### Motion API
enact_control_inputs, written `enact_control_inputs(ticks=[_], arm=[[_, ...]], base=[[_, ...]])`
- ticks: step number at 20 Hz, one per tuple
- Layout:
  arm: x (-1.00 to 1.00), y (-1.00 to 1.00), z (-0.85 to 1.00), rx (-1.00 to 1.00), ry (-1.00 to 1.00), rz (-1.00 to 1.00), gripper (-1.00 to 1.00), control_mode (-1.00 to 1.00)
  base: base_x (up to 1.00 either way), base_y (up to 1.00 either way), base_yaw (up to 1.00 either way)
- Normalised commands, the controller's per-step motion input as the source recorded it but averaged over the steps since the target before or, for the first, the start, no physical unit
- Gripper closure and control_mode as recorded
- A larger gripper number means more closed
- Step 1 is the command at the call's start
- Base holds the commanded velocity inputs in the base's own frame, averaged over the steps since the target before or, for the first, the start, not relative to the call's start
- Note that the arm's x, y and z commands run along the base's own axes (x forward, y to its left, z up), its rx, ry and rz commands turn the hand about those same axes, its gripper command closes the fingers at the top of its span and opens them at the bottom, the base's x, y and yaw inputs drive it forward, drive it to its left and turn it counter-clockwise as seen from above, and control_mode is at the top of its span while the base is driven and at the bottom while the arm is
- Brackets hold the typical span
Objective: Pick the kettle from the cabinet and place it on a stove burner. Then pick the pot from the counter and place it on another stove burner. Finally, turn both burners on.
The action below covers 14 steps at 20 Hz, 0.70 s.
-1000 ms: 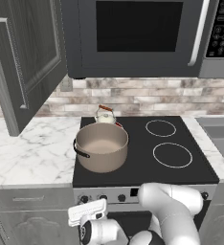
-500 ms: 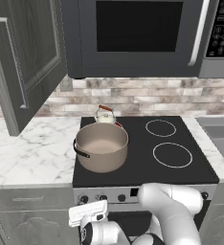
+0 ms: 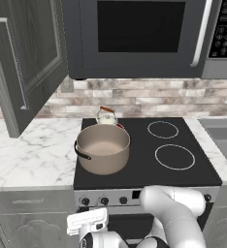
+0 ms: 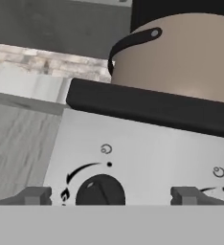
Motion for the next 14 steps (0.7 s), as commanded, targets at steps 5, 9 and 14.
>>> enact_control_inputs(ticks=[5, 9, 14], arm=[[-0.54, 0.49, -0.06, 0.00, 0.00, 0.00, -1.00, -1.00], [-0.53, 0.51, -0.04, 0.00, 0.00, 0.00, -1.00, -1.00], [-0.48, 0.51, -0.05, 0.00, 0.00, 0.00, -1.00, -1.00]], base=[[0.00, 0.00, 0.00], [0.00, 0.00, 0.00], [0.00, 0.00, 0.00]])
